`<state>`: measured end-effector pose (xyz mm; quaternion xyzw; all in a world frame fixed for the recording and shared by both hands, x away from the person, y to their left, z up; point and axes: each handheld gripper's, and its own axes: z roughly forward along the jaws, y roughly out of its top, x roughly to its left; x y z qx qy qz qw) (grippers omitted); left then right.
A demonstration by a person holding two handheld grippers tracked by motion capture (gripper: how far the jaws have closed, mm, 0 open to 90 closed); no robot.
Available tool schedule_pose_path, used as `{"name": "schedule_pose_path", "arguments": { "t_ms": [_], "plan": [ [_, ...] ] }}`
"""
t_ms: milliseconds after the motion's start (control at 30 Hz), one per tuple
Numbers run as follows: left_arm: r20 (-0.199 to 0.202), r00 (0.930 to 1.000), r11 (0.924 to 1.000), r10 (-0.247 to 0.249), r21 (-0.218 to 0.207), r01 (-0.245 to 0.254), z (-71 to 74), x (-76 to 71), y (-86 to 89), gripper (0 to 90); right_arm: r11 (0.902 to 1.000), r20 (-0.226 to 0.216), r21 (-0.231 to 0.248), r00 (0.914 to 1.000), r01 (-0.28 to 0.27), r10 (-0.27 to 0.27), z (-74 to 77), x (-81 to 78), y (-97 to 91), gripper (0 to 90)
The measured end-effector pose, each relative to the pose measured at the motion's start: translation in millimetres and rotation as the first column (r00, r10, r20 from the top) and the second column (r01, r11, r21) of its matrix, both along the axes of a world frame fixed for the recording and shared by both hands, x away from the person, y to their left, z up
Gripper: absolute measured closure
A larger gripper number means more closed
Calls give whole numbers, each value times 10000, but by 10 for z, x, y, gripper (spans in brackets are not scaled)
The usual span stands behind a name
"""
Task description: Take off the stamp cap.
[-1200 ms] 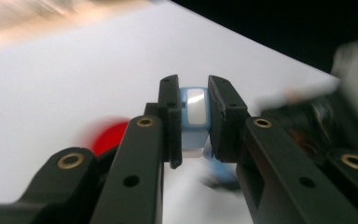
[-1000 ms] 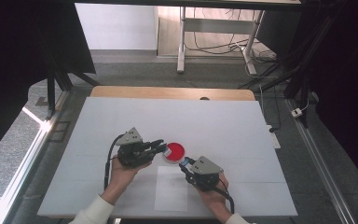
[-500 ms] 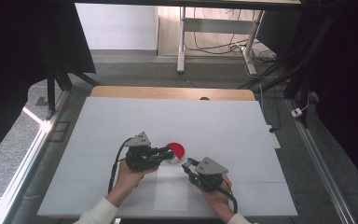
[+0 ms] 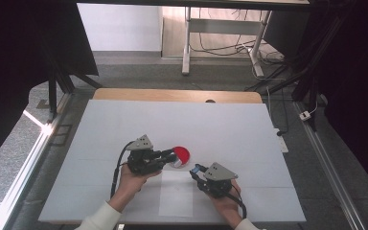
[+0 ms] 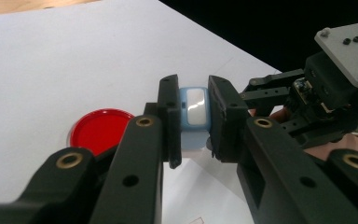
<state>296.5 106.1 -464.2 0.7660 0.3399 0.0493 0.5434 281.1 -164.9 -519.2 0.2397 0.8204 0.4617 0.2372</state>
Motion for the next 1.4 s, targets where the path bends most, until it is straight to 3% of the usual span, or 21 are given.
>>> {"name": "schedule_pose_path", "arguments": {
  "t_ms": [267, 500, 1033, 1233, 1400],
  "plan": [
    [-13, 10000, 10000, 48, -37, -48, 1, 1, 14, 754, 10000, -103, 27, 9999, -37, 37, -2, -4, -137, 650],
    [6, 10000, 10000, 45, -12, -45, 7, -11, 20, 754, 9997, -488, 259, 9988, -6, 19, 12, -14, -364, 650],
    [181, 9997, 9998, 159, 89, -161, 30, 6, 25, 753, 9916, -382, 394, 9919, 1230, -1215, 89, -114, -1127, 650],
    [348, 9992, 9996, 190, 183, -197, 61, 44, 18, 753, 9902, -350, 508, 9911, 1300, -1284, 102, -94, -1186, 650],
    [496, 9987, 9997, 152, 161, -160, 114, 165, -1, 753, 9927, -416, 365, 9927, 1147, -1132, 77, -57, -1133, 650]
  ]
}}
